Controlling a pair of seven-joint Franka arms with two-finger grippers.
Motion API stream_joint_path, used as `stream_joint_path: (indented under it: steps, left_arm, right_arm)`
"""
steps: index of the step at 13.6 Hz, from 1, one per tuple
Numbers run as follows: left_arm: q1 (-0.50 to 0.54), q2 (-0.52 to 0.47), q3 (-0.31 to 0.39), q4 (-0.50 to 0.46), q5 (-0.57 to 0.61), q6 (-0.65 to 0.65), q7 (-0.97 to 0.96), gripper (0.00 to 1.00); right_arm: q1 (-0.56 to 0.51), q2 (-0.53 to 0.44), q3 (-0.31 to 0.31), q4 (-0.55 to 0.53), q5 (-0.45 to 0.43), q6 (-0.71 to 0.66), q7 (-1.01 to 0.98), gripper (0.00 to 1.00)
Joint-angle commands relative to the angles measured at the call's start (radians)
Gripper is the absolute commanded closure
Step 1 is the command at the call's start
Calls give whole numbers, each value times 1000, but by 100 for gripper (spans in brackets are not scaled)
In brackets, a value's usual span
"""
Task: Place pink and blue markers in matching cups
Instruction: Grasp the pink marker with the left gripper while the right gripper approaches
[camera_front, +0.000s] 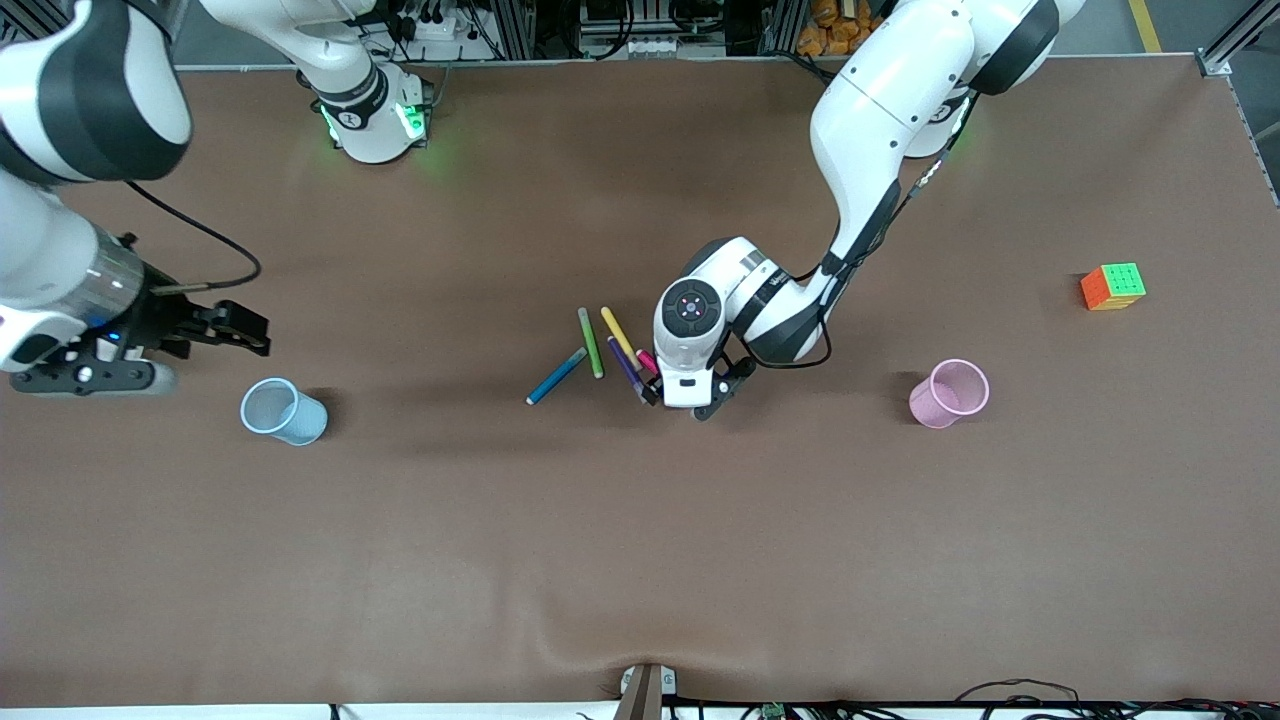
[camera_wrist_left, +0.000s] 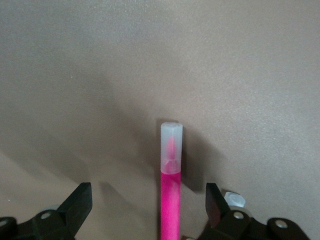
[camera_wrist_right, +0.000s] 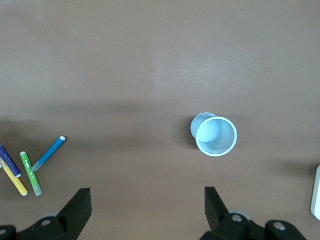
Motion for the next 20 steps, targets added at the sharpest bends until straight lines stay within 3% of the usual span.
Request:
stream_joint_path:
  steps: [1,5,11,15,20]
  left_arm:
    - [-17,21,12,26,20,13,-26,10]
    - [-17,24,11,25,20,24,-26,44]
    - [-14,24,11,25,20,24,-25,74]
    - [-5,14,11,25,20,24,-12,83]
    - [27,-35,12,25,24,15,-9,93]
  right_arm:
    - [7,60,-5,29,4,37,17,0]
    - [24,85,-5,24,30,55,136,0]
    - [142,134,-4,21,51,87,499,0]
    - [197,178,-4,13,123,99,639,0]
    - [283,238,-4,-60,136,248,828,0]
